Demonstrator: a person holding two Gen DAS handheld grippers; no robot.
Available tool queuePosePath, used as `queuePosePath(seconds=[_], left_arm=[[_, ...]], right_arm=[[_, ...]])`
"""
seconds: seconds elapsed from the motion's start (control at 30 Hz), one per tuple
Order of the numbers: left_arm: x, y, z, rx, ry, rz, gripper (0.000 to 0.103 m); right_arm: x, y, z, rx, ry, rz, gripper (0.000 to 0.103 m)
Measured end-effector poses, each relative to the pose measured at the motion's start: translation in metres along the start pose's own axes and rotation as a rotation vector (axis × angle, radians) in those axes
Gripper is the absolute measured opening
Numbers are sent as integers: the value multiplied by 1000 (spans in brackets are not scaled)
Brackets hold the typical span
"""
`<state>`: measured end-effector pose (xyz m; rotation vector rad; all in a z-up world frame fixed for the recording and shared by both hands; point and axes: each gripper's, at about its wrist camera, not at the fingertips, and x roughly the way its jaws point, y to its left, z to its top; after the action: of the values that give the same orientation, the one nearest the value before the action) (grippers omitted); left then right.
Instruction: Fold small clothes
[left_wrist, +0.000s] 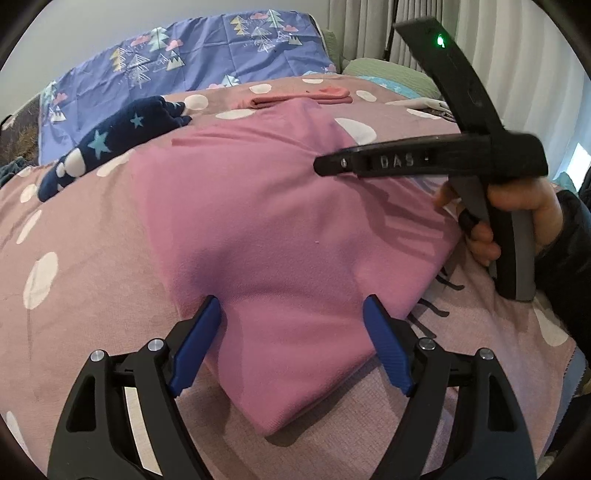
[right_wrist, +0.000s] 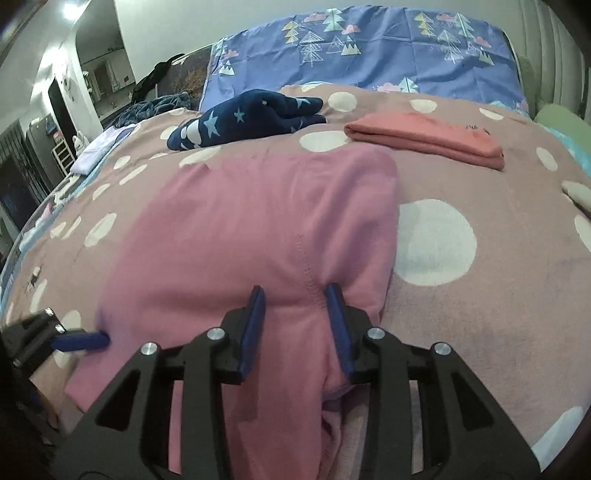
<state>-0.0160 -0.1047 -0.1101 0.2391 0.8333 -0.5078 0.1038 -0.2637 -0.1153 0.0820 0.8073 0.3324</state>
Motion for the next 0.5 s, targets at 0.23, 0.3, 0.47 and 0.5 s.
queuePosePath(seconds=[0.23,0.3,0.47,0.5], left_arm=[[-38,12,16,-107,-119,-85,72],[-44,21,27,-118,-169,-49,72],[-9,79,69,-261,-176,-10,57],[0,90,75,-300,-183,-11,55]], right_arm=[[0,1,-2,1,-8,23,40],[0,0,-3,4,-11,35,43],[0,6,-3,-26,-11,31,50],[0,8,-3,-32,-11,27,50]])
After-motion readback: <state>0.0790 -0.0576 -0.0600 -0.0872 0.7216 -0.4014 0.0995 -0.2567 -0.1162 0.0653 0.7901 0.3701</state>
